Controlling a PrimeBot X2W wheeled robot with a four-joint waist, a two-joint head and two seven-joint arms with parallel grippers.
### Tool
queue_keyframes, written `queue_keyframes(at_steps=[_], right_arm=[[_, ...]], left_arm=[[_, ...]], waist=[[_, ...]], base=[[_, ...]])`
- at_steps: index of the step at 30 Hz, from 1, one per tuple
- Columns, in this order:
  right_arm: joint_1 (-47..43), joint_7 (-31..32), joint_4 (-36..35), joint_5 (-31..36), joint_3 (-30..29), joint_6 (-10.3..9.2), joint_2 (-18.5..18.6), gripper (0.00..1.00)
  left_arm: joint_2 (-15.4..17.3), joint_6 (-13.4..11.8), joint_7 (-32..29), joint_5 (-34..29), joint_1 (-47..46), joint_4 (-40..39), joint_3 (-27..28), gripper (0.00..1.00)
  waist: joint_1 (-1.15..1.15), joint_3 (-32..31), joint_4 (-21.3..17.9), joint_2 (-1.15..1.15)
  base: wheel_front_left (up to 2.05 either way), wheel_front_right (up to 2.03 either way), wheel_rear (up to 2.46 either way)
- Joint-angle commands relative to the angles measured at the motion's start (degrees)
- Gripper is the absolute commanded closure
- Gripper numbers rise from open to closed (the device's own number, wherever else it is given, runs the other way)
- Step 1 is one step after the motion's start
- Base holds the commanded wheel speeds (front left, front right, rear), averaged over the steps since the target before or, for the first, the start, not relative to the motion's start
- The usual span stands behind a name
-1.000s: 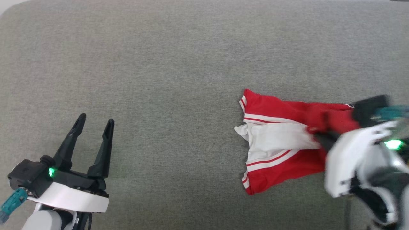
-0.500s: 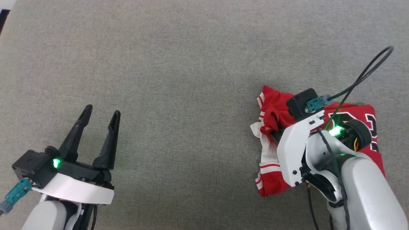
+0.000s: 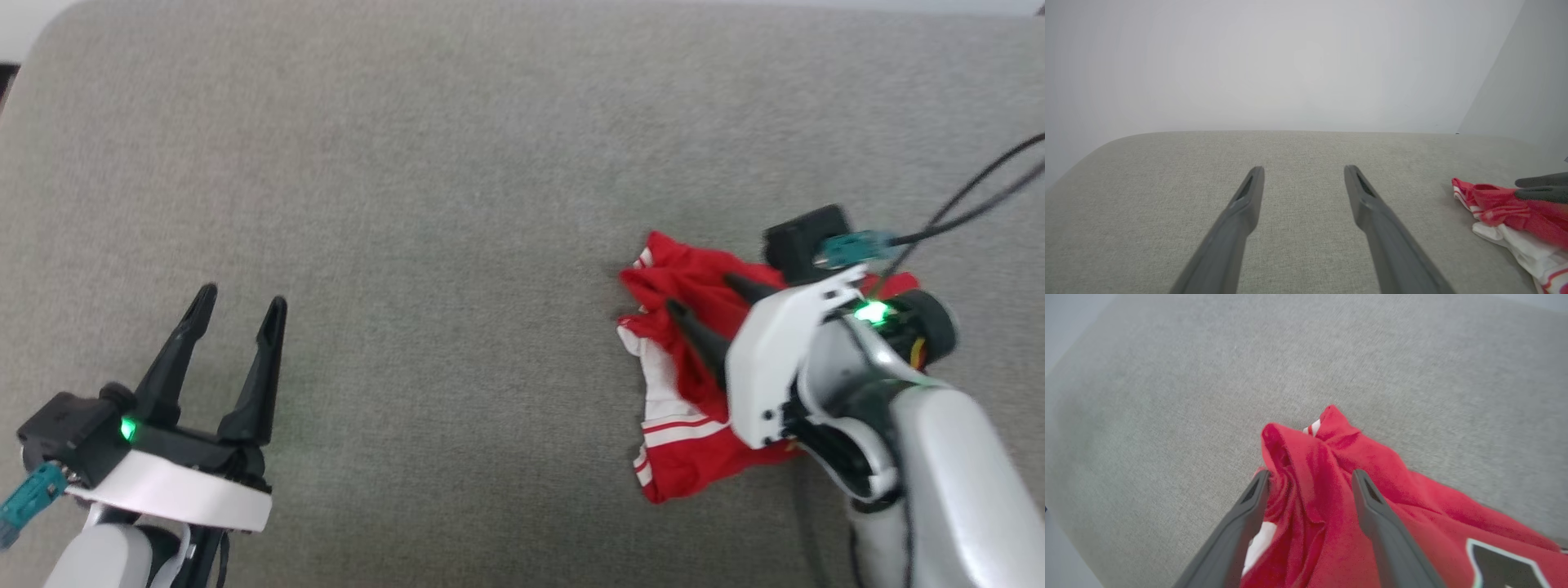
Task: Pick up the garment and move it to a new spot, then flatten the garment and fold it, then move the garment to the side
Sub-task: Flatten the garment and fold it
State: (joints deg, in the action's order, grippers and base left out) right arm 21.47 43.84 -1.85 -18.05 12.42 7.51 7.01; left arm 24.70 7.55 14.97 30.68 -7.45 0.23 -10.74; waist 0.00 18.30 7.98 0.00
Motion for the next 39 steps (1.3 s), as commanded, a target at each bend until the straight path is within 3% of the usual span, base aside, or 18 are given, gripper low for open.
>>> queue_keyframes(at_steps=[1,4,7,13,17,22,26,39], right_arm=[[-0.84,-0.21,-1.06,-0.76,-0.86,-0.05,0.28,0.00],[-1.52,-1.26,-3.77,-2.78,-3.66,-0.05,2.23,0.00],[-1.62,-6.24,-3.37,-3.73,-5.78,-0.05,3.75,0.00],[-3.50,-27.55,2.95,-2.39,-7.90,-0.03,8.61,0.00],[-5.45,-39.48,7.93,-2.05,-8.63,-0.05,8.19,0.00],[-7.31,-49.52,11.86,-1.23,-8.80,-0.04,6.12,0.00],[-9.41,-53.94,12.97,-0.05,-9.03,-0.04,4.77,0.00],[-17.47,-54.84,9.93,1.42,-11.37,-0.04,2.34,0.00]], left_arm=[[0.17,-0.13,0.29,-0.19,1.00,0.30,0.46,0.00],[0.13,-0.14,0.28,-0.20,2.08,1.06,1.11,0.00],[-0.18,-0.14,0.28,0.62,2.66,1.80,0.97,0.00],[0.34,-0.14,0.29,2.15,1.86,5.65,-0.88,0.00],[0.45,-0.13,0.29,3.00,2.26,8.70,0.44,0.00],[0.02,-0.13,0.29,2.48,4.61,10.10,4.06,0.00],[-0.90,-0.13,0.29,1.66,6.73,9.63,6.93,0.00],[-5.36,-0.13,0.28,-1.90,17.51,2.16,15.62,0.00]], waist=[[0.00,-1.41,-1.17,0.00],[0.00,-3.27,-2.80,0.00],[0.00,-4.29,-3.96,0.00],[0.00,-6.02,-5.08,0.00],[0.00,-7.59,-6.17,0.00],[0.00,-9.51,-7.70,0.00],[0.00,-10.90,-8.02,0.00],[0.00,-13.65,-7.84,0.00]], base=[[0.00,0.00,0.00],[0.00,0.00,0.00],[0.00,0.00,0.00],[0.00,0.00,0.00],[0.00,0.00,0.00],[0.00,0.00,0.00],[0.00,0.00,0.00],[0.00,0.00,0.00]])
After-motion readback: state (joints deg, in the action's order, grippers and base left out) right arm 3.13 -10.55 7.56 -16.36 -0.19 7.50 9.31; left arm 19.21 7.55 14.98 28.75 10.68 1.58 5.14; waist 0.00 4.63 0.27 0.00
